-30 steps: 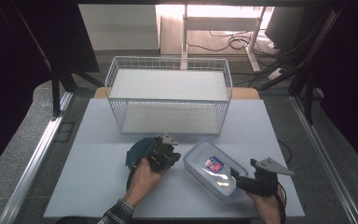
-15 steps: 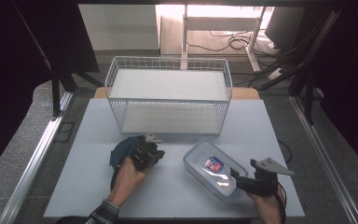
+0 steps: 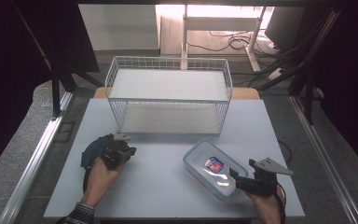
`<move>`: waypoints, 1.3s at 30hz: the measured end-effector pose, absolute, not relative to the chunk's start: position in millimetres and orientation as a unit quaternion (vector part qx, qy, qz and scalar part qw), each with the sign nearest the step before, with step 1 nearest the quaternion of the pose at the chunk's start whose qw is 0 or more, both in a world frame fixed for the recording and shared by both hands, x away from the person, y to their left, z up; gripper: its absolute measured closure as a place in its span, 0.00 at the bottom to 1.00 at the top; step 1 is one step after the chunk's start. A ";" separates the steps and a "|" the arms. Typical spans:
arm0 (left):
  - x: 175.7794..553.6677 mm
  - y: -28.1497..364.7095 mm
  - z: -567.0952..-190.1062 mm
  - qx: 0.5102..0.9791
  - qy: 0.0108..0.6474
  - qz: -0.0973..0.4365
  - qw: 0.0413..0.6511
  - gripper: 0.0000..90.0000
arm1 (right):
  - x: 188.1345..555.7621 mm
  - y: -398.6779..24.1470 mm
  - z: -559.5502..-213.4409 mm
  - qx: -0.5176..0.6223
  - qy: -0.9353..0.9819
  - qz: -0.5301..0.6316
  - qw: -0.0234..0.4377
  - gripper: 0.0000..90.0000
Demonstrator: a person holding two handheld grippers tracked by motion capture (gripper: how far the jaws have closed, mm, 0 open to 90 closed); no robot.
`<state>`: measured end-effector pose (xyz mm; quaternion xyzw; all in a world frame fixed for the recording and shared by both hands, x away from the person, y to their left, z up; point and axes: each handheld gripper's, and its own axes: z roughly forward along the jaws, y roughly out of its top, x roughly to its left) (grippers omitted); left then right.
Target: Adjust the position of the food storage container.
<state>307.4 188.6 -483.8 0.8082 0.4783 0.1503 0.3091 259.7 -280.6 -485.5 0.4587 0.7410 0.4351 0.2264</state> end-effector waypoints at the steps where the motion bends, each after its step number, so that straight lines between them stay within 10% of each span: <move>1: 307.3 192.9 -484.3 0.806 0.481 0.154 0.310 1.00 | 260.0 -280.9 -485.6 0.460 0.740 0.436 0.225 0.17; 9: 306.1 200.4 -484.6 0.802 0.488 0.178 0.293 1.00 | 259.2 -284.5 -480.4 0.461 0.737 0.443 0.218 0.27; 21: 321.6 123.2 -483.7 0.814 0.413 0.121 0.389 1.00 | 240.5 -303.5 -461.0 0.479 0.743 0.413 0.219 0.95; 39: 341.0 57.5 -509.1 0.826 0.381 0.039 0.413 1.00 | 238.2 -294.0 -488.8 0.520 0.774 0.331 0.145 0.97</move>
